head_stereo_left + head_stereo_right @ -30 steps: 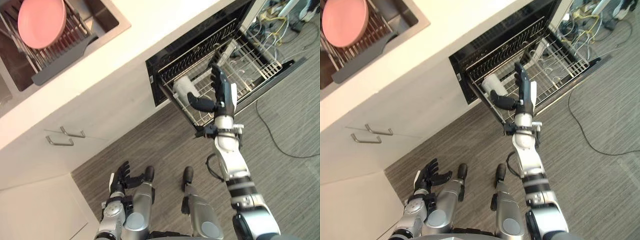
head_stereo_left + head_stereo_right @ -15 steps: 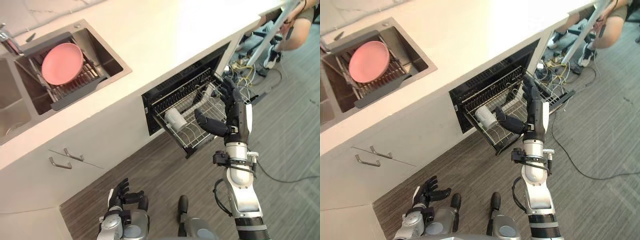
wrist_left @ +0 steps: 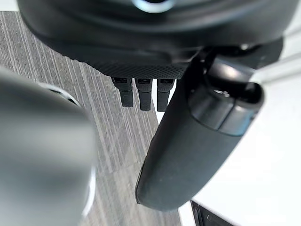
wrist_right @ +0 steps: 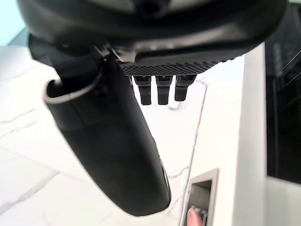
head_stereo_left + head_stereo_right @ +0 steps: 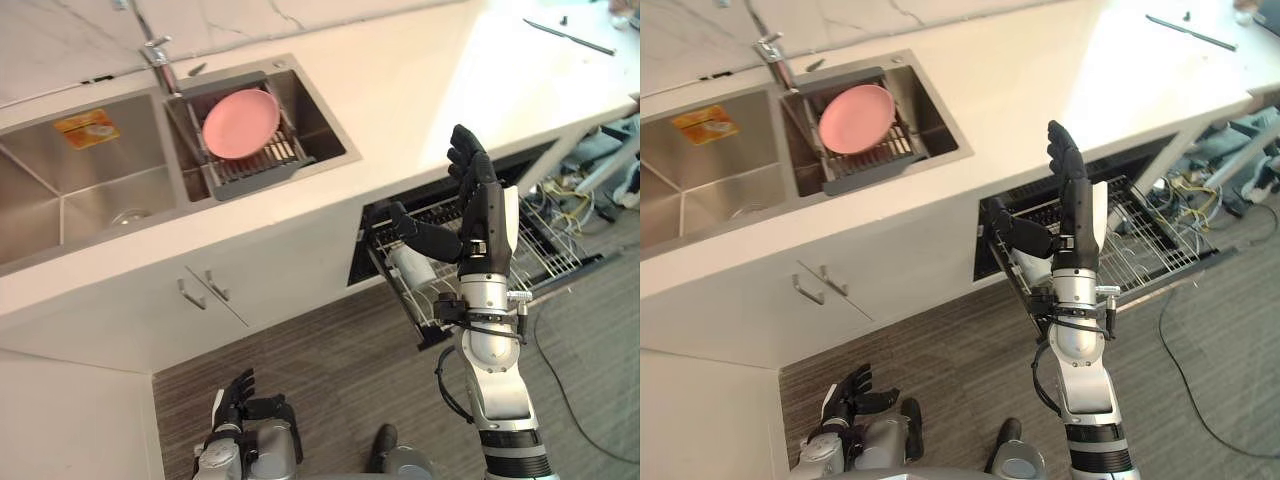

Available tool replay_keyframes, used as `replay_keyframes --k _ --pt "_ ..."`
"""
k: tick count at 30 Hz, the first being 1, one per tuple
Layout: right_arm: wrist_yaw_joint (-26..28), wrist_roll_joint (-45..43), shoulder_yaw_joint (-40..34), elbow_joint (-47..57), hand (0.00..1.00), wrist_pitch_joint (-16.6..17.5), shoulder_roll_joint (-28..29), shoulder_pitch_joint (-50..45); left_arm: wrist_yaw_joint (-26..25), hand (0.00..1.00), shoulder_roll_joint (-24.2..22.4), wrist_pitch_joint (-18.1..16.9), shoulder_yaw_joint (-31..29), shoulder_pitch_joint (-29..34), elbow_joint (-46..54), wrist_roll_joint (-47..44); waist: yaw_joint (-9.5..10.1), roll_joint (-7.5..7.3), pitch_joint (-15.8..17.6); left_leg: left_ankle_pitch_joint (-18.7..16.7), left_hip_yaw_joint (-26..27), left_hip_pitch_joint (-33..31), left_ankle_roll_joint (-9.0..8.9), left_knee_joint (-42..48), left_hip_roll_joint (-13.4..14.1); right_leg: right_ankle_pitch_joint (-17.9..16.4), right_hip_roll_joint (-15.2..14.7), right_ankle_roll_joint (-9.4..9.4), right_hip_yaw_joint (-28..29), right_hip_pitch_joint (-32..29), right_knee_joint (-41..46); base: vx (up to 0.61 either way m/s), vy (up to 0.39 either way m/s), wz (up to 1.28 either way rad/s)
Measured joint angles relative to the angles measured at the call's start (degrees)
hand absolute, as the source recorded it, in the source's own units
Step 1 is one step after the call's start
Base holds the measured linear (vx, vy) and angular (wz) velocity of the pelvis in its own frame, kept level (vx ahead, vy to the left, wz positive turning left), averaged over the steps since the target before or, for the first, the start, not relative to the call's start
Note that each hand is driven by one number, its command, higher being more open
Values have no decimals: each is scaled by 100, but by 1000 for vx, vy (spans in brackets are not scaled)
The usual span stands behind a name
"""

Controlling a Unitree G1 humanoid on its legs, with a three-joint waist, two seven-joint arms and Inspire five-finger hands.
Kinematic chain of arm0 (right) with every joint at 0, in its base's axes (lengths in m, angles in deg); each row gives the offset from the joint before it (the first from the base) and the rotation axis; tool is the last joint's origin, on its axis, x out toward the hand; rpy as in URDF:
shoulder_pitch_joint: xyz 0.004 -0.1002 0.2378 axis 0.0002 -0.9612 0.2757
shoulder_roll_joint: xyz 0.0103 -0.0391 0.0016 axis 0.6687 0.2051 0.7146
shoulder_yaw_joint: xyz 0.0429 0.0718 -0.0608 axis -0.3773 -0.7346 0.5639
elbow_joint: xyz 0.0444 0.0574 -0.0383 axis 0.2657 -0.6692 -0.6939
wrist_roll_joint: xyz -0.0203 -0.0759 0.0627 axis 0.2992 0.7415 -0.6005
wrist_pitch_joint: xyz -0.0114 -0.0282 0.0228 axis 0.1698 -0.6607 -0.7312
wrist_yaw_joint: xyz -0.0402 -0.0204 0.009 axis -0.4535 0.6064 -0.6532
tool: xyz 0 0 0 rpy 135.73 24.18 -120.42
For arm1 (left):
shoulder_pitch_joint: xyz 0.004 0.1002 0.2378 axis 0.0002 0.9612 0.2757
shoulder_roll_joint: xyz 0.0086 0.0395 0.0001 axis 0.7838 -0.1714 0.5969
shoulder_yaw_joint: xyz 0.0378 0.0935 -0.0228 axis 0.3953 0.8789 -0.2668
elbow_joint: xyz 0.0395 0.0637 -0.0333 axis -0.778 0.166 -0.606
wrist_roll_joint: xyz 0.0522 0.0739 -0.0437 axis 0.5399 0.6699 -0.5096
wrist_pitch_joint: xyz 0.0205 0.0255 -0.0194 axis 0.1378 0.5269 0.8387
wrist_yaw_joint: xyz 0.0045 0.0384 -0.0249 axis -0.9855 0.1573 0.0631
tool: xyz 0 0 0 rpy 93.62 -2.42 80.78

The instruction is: Walk over to the sink, pick up the cup, carry it to the dishwasher, place the cup inside the dishwasher, then close the dishwasher door

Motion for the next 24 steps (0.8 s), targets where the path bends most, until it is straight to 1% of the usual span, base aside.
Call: replay_keyframes --k 1,2,3,4,5,6,7,9,10,11,12,13,14,15,16,17,18,19,20,21,22,23,24 --pt "2 51 -1 -47 90 -1 -47 8 13 90 12 9 -1 18 -2 -1 -31 -76 -60 -154 -142 -16 62 155 -137 -203 -321 -121 -2 -234 866 167 173 67" --pt "5 105 -1 -71 90 -4 -71 22 12 90 16 13 0 25 3 -3 -30 -84 -68 -206 -186 -14 125 240 -173 -212 -454 -234 54 -407 1370 168 180 69" --pt "11 153 -1 -125 90 -5 -91 33 18 90 48 24 15 29 17 -2 -38 -141 -69 -315 -329 41 219 317 -292 -69 -655 -577 425 -766 2323 141 142 74" --pt "13 197 0 -239 90 -8 -89 33 14 90 111 31 58 46 35 5 -87 -229 -95 -386 -524 162 286 311 -397 -117 -615 -647 999 -1103 3023 211 111 81" --pt "25 198 0 -300 90 -10 -91 36 12 90 128 37 59 53 42 10 -121 -255 -112 -412 -644 228 296 283 -420 -296 -482 -606 1198 -1179 3129 242 59 95" --pt "57 198 -2 -336 90 -26 -96 35 8 90 136 39 60 103 70 14 -167 -272 -124 -443 -881 376 289 182 -438 -553 -117 -598 1465 -1296 3051 346 -31 95" --pt "80 197 -6 -329 90 -24 -138 37 9 90 145 40 61 137 86 51 -189 -263 -128 -454 -1084 509 269 44 -436 -661 270 -610 1702 -1477 2704 369 -82 108" --pt "105 196 -65 -315 90 -21 -345 39 14 90 154 42 84 131 87 140 -252 -294 -148 -458 -1421 625 160 -35 -428 -642 751 -576 1962 -1783 2068 314 -103 102" --pt "124 197 -152 -314 90 -21 -452 38 13 90 174 43 137 132 86 164 -286 -350 -184 -511 -1606 673 71 -30 -438 -515 940 -531 2105 -1906 1605 366 -172 141" --pt "119 196 -386 -302 90 -19 -572 4 57 90 258 46 270 108 -33 213 -386 -309 -210 -718 -1923 704 -148 139 -497 289 1088 -602 2248 -1887 1103 385 -182 120" --pt "119 195 -473 -318 90 -38 -615 -21 58 90 200 77 273 93 -87 211 -358 -186 -247 -748 -1990 714 -192 150 -385 324 1167 -625 2154 -1858 1123 396 -173 89" --pt "117 195 -535 -315 90 -65 -645 -51 64 90 162 83 271 125 -87 212 -331 -109 -300 -742 -1968 729 -213 110 -289 309 1224 -648 2093 -1815 1074 405 -162 25" --pt "120 194 -682 -310 90 -92 -723 -127 81 90 79 83 256 208 -90 214 -304 23 -376 -683 -1902 818 -313 -49 -72 270 1366 -720 1990 -1643 862 445 -173 17" --pt "114 193 -756 -309 90 -124 -710 -188 109 90 59 83 189 227 -91 219 -304 36 -383 -614 -1852 859 -421 -55 0 253 1421 -762 1952 -1503 718 432 -176 14" --pt "109 193 -798 -310 90 -151 -690 -237 129 90 44 85 134 233 -89 219 -310 37 -383 -583 -1794 852 -473 69 45 254 1462 -776 1928 -1374 590 299 -118 10" --pt "114 192 -845 -281 90 -195 -658 -378 134 90 -1 89 47 262 -47 222 -322 63 -370 -552 -1679 718 -518 699 98 281 1552 -825 1880 -1024 276 224 -82 7" --pt "122 191 -853 -169 90 -220 -656 -551 133 90 -29 82 -56 297 24 223 -297 80 -350 -487 -1458 462 -561 1559 247 307 1612 -866 1867 -636 -13 254 -47 1" --pt "122 191 -848 -110 90 -222 -632 -622 132 90 -32 74 -75 305 31 223 -277 87 -353 -539 -1294 368 -536 1865 324 314 1633 -877 1874 -470 -118 212 20 -7" --pt "114 192 -847 17 90 -219 -534 -680 131 90 -17 65 -68 306 68 223 -248 86 -354 -705 -1080 222 -457 2040 436 314 1636 -877 1913 -266 -239 210 70 -20" --pt "107 192 -846 117 90 -217 -459 -678 134 90 -24 65 -59 312 139 223 -210 89 -355 -778 -1013 113 -362 1883 479 315 1627 -876 1985 -219 -263 136 93 -33" --pt "106 193 -834 184 90 -186 -429 -670 136 90 -42 57 -56 305 199 224 -176 97 -354 -734 -1001 -8 -340 1284 480 326 1608 -850 2067 -220 -269 102 151 -30" --pt "109 193 -831 186 90 -182 -431 -669 138 90 -53 54 -54 300 201 232 -178 126 -358 -459 -1013 -17 -308 773 462 336 1610 -827 2080 -221 -269 96 211 -27" --pt "113 194 -830 140 90 -187 -389 -673 157 90 -77 62 -51 300 179 342 -141 130 -385 -60 -1121 26 -421 304 404 341 1620 -703 2175 -198 -346 93 214 -4"
